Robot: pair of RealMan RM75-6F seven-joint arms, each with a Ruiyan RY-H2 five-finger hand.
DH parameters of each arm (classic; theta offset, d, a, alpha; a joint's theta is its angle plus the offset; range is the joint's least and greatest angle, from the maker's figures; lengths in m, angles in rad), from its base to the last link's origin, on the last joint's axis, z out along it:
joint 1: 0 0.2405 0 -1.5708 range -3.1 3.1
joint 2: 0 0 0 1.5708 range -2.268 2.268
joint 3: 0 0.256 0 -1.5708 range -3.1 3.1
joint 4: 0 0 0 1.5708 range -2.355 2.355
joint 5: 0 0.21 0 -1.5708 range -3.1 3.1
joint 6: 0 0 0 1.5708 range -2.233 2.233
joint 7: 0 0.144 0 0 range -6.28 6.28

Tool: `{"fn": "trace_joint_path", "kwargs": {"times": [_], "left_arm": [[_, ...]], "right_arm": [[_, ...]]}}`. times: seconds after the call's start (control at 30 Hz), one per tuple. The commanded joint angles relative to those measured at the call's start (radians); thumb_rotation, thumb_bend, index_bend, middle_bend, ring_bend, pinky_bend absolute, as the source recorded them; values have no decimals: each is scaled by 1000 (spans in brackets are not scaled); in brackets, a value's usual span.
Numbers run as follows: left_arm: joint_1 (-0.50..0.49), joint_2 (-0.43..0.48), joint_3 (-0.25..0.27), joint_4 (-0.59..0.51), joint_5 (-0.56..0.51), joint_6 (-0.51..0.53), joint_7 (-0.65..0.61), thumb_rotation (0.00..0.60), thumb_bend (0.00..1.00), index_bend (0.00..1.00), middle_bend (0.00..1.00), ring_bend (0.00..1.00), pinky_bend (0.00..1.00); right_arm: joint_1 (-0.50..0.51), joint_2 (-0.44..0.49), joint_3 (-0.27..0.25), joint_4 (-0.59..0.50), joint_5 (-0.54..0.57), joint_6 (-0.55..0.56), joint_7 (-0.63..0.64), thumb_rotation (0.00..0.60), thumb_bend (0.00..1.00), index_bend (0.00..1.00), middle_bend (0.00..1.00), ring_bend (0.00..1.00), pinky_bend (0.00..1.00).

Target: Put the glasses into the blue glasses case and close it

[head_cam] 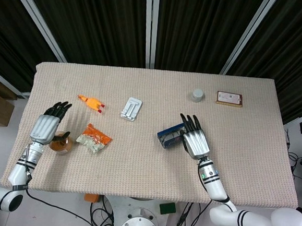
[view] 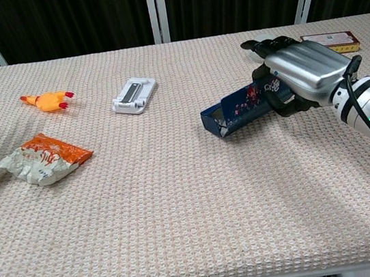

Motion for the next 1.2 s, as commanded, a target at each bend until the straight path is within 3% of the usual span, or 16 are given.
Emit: {"fn": "trace_joint_path", "kwargs": {"times": [0.03,0.37,0.57,0.63,0.73,0.8,1.0,1.2], "left_arm": [[-1,-3,-2,6,-1,0,-5,600,45,55,5,26,201],[-1,2,-1,22,-11,-15,-15,600,45,54,0,26,201],[1,7,-2,24,-15,-17,-18,600,45,55,0,27,202],[1,9,-2,23,-16,-17,-18,600,45,55,0,27,202],[3,11,-1,23,-16,-17,-18,600,45,55,0,26,202],[3,11,0,23,-17,-19,-18,600,45,54,0,27,202],[3,11,0,23,-16,-16,-21,600,45,54,0,26,202],[5,10,0,26,-17,-17,-23,600,45,54,0,27,202]], "right_arm": [[24,-29,21,48,-5,-21,-1,600,630,886,4,0,0],[82,-158,40,284,-60,-32,70,600,623,879,14,0,0],[103,-227,43,423,-87,-24,143,600,622,749,5,0,0],[112,-247,47,461,-89,-30,160,600,618,624,1,0,0],[121,-272,55,504,-91,-29,176,600,579,170,0,0,0],[127,-287,64,526,-88,-28,189,600,545,8,0,0,0],[143,-314,74,570,-102,-8,255,600,480,0,0,0,0],[152,-334,78,611,-113,11,303,600,477,0,0,0,0]]}}
